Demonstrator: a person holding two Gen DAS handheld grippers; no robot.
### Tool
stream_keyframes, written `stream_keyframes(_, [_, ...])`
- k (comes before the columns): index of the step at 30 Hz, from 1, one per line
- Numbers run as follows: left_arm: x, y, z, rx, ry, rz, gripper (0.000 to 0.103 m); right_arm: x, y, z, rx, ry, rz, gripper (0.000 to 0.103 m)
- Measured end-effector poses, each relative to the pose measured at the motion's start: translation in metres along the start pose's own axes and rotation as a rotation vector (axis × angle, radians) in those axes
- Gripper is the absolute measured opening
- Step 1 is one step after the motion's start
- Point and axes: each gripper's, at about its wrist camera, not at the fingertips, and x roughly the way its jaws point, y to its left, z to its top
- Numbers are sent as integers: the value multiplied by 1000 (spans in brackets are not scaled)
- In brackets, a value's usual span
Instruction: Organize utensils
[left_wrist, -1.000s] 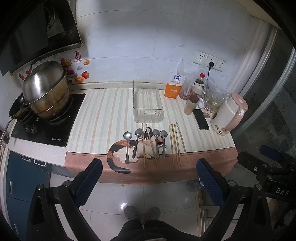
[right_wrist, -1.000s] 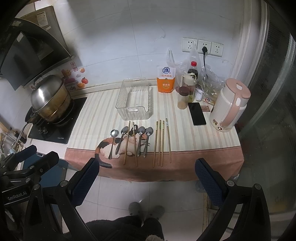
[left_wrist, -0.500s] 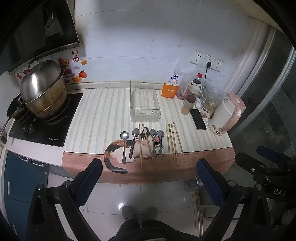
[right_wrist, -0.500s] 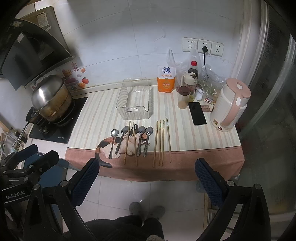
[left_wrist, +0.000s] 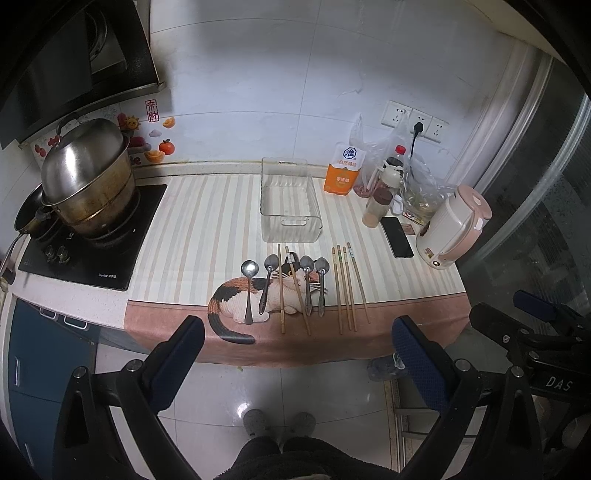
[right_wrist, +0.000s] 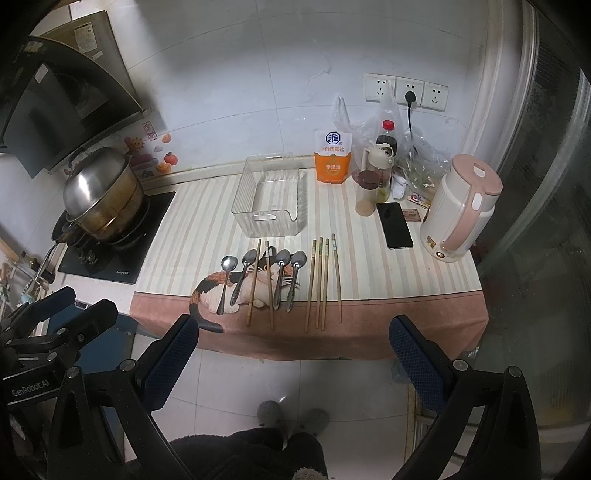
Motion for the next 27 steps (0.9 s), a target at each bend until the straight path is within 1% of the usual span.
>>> stream_keyframes(24, [1, 1, -1, -1, 0, 2, 103, 1, 0, 0, 2, 3, 1, 103])
stream_keyframes(26, [3, 2, -1, -2, -5, 18, 103, 2, 0, 0, 6, -1, -4, 103])
stream_keyframes(27, [8, 3, -2, -4, -10, 46, 103, 3, -1, 1, 13, -6, -12, 103])
